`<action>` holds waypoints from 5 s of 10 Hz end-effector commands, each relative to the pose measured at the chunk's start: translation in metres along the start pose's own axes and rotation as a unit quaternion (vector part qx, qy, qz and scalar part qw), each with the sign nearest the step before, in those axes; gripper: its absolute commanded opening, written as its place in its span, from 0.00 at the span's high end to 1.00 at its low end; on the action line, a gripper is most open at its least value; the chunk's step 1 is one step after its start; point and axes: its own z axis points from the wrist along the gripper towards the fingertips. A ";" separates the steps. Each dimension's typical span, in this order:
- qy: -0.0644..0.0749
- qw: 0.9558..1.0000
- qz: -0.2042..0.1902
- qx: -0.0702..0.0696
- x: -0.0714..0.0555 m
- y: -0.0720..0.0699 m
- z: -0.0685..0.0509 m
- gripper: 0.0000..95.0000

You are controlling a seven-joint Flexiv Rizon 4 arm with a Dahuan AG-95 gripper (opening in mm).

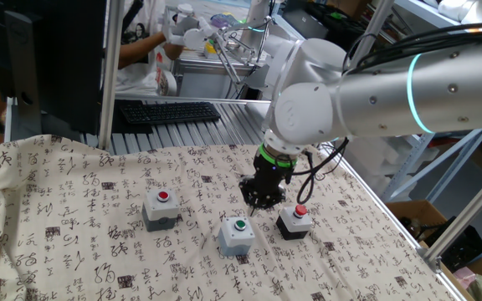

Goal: Press three buttons from left to right in sequence

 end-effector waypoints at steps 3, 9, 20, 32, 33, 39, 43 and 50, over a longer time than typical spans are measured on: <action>-0.001 1.000 -0.007 -0.005 0.000 0.000 0.000 1.00; 0.002 0.999 -0.042 -0.012 0.000 0.000 0.000 1.00; 0.002 0.999 -0.042 -0.014 0.000 0.001 0.000 1.00; 0.005 1.000 -0.012 -0.012 0.015 0.079 0.002 1.00; 0.004 1.000 -0.010 -0.011 0.015 0.084 0.003 1.00; 0.003 1.000 -0.001 -0.012 0.011 0.104 0.008 1.00; 0.001 1.000 -0.002 -0.008 0.010 0.105 0.011 1.00; 0.002 1.000 -0.005 -0.008 0.009 0.106 0.013 1.00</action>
